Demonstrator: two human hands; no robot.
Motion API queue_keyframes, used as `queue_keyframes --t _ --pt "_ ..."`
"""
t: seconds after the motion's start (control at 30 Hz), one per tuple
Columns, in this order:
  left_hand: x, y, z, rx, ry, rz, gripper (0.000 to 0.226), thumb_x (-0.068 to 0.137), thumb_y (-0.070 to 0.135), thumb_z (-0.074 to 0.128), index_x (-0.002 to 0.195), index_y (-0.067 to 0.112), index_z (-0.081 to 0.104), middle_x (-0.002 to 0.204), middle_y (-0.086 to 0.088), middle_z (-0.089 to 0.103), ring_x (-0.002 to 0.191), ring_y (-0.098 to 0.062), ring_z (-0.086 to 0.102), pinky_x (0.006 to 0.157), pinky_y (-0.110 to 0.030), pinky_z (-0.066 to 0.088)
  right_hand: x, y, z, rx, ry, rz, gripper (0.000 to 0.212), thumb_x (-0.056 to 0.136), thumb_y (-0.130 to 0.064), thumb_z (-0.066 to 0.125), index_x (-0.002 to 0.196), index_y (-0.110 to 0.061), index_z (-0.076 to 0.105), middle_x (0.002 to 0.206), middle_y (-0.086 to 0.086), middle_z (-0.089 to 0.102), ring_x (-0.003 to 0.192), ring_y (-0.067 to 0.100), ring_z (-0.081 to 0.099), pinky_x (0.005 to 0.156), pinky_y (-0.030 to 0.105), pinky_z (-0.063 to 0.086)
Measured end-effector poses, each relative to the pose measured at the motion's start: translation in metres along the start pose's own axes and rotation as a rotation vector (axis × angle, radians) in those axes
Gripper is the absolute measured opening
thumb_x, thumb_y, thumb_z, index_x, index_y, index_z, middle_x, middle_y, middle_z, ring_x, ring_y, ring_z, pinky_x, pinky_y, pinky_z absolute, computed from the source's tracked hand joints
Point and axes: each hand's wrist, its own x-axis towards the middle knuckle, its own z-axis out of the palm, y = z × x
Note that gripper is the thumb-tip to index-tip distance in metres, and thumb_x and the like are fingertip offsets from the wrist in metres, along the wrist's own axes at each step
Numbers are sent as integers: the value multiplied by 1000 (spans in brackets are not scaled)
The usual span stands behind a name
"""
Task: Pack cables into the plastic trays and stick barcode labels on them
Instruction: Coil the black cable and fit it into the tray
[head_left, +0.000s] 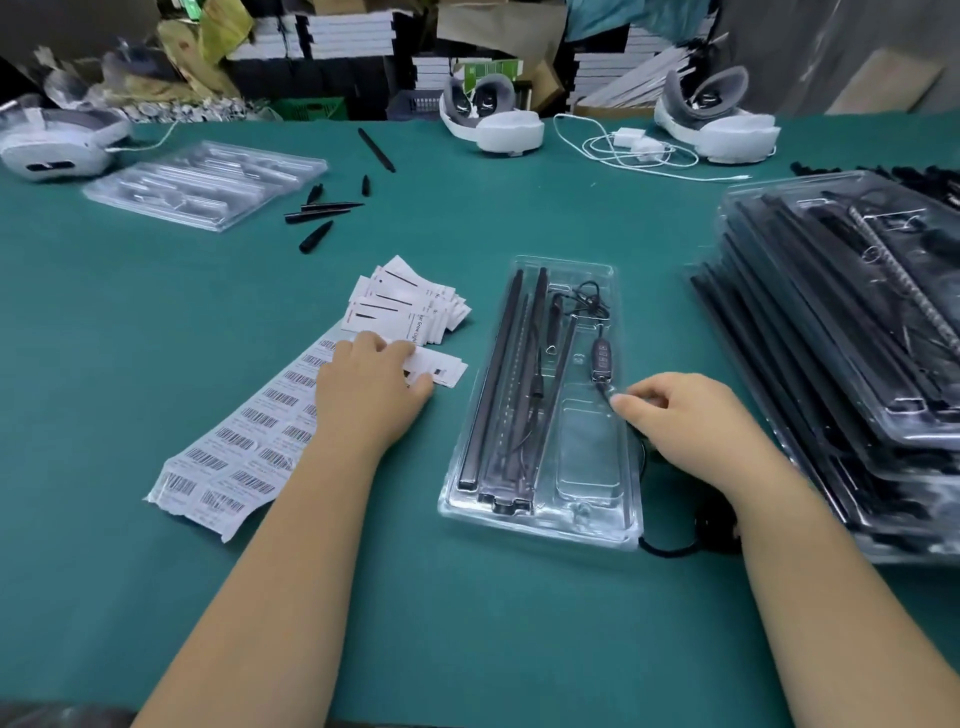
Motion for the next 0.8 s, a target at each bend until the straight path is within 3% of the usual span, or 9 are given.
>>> queue_keyframes --t 0.13,0.23,0.3,0.37,0.47,0.53,0.63,0.73,0.8 --pt "3 -7 4 -4 36 -133 46 91 42 50 132 20 54 131 -12 47 121 -33 39 94 -44 34 -18 -5 -17 -125 -131 -26 43 85 -57 55 118 -29 61 110 -12 61 101 10 54 79 26 39" --pt "2 -2 -2 -83 117 -137 49 90 35 54 135 16 51 133 -14 45 122 -34 37 97 -45 31 -39 0 -28 -257 -227 -138 63 71 -68 58 122 -33 57 120 -16 55 112 7 50 90 25 40" --pt "-4 6 -12 -265 191 14 48 88 38 58 130 15 55 128 -12 52 119 -32 42 97 -41 33 -53 8 -32 -310 -346 -202 76 54 -78 57 118 -37 57 121 -23 48 117 1 42 99 25 37" --pt "-20 21 -25 -479 118 292 54 83 52 57 125 19 60 119 0 60 113 -18 48 95 -30 35 -62 18 -30 -341 -405 -260 68 49 -78 61 108 -43 57 119 -30 39 117 -4 34 102 24 33" --pt "-51 52 -38 -515 -198 678 84 67 78 52 136 31 48 133 13 50 125 -3 39 108 -29 30 -64 26 -20 -315 -308 -386 29 66 -62 70 89 -50 57 110 -30 42 110 -3 35 100 23 31" --pt "-66 72 -32 -380 -340 824 99 62 84 51 147 37 29 152 14 30 140 -5 19 118 -34 11 -62 27 -15 -259 -225 -447 9 78 -46 68 86 -42 64 102 -23 51 102 1 42 96 27 35" --pt "-75 86 -21 -221 -443 811 97 71 85 39 150 42 4 159 18 3 146 -5 -5 118 -44 -8 -60 27 -10 -226 -134 -449 5 85 -31 59 82 -35 62 90 -16 59 90 7 51 87 33 43" --pt "-72 82 -21 -149 -433 760 93 76 82 33 152 36 5 158 15 12 145 -10 5 119 -46 1 -55 16 -6 -94 22 -281 15 88 -41 54 99 -34 62 91 -15 62 89 10 57 85 31 45" --pt "-68 77 -24 -138 -417 752 97 73 83 35 152 34 7 155 13 20 141 -12 14 118 -43 10 -47 9 -6 -46 -19 -187 18 86 -43 60 100 -32 66 89 -16 65 88 6 59 76 20 46"
